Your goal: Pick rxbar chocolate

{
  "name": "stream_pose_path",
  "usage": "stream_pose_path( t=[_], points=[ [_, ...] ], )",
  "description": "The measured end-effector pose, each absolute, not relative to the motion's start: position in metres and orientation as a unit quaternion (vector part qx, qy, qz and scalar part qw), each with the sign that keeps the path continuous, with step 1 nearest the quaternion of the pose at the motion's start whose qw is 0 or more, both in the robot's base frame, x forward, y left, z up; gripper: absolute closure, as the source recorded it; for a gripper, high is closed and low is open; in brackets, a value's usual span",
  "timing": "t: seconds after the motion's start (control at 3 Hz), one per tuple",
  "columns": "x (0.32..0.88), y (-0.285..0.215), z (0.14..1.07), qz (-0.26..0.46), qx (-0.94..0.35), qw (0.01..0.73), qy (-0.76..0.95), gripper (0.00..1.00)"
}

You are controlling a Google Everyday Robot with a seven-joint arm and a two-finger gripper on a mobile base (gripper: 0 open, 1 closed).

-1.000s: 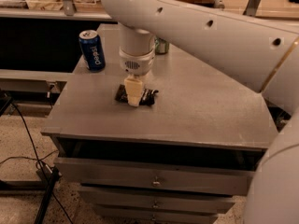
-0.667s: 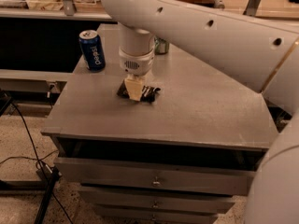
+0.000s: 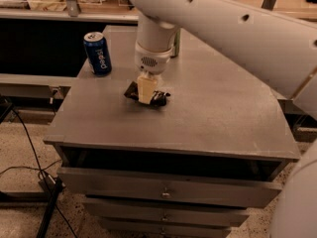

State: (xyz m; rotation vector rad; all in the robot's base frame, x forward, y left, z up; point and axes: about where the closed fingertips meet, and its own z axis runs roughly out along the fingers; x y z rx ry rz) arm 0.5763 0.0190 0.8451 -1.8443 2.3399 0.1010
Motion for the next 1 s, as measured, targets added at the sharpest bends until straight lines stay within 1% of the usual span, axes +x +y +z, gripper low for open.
stream_pose_path(
  t=[0.67,1.0],
  points=[
    [0.559,-0.013,0.931,0.133,-0.625,0.217,0.738,1.0],
    [0.555,-0.014,0.934,0.145,-0.626,0.221,0.734,1.0]
  ],
)
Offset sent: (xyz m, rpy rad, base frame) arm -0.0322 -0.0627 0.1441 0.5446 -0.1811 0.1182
